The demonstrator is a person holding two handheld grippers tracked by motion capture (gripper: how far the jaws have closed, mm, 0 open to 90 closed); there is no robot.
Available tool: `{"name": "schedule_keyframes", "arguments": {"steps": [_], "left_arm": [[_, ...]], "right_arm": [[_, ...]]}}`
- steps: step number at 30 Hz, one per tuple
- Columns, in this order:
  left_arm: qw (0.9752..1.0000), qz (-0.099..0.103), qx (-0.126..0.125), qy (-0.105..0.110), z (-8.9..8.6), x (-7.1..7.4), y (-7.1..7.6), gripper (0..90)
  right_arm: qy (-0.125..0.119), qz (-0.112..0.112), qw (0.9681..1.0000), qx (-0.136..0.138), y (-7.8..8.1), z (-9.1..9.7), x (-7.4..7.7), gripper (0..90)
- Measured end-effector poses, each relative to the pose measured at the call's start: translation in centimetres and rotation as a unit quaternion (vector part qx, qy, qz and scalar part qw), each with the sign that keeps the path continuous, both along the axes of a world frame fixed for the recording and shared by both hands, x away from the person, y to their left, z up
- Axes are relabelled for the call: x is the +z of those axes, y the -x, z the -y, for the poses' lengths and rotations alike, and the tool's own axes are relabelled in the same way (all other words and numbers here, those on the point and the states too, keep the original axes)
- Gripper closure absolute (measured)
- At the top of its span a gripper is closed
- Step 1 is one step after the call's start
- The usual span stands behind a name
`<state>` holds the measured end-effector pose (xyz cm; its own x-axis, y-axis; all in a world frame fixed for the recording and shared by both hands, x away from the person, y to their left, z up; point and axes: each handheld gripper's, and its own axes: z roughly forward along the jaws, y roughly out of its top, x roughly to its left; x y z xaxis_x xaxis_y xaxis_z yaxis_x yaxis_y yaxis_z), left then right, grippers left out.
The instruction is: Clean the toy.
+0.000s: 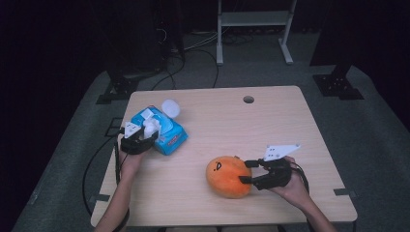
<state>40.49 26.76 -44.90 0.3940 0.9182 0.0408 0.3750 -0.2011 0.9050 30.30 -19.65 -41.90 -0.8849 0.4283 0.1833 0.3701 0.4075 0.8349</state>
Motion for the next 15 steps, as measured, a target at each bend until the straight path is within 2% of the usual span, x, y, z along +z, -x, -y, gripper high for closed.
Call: {"name": "schedule_keyframes", "arguments": {"steps": [2, 4, 7, 11, 12, 14, 15], "left_arm": [[1.0000, 0.007, 0.001, -0.001, -0.13, 0.01, 0.07, 50.6], [0.9999, 0.013, 0.000, 0.001, -0.29, 0.11, 0.23, 66.3], [0.9998, 0.018, -0.005, -0.005, -0.27, 0.22, 0.40, 81.4], [0.9996, 0.017, -0.023, -0.001, -0.07, 0.49, 0.62, 85.9], [0.9992, 0.019, -0.031, 0.015, -0.09, 0.68, 0.73, 86.2], [0.9984, 0.025, -0.039, 0.033, -0.14, 0.94, 0.90, 86.8], [0.9984, 0.025, -0.039, 0.033, -0.14, 0.94, 0.90, 86.9]], "right_arm": [[-0.002, -0.001, 1.0000, -0.001, -0.01, -0.04, -0.03, 35.5], [-0.003, 0.000, 1.0000, 0.000, 0.01, -0.06, -0.05, 35.6], [-0.002, -0.002, 1.0000, 0.001, 0.05, -0.04, -0.08, 35.7], [-0.005, -0.004, 1.0000, 0.001, -0.03, 0.11, -0.20, 35.6], [-0.007, -0.004, 1.0000, 0.001, -0.06, 0.11, -0.24, 35.6], [-0.006, -0.004, 1.0000, 0.002, -0.05, 0.06, -0.27, 35.4], [-0.004, -0.005, 1.0000, 0.001, -0.02, 0.03, -0.26, 35.4]]}}
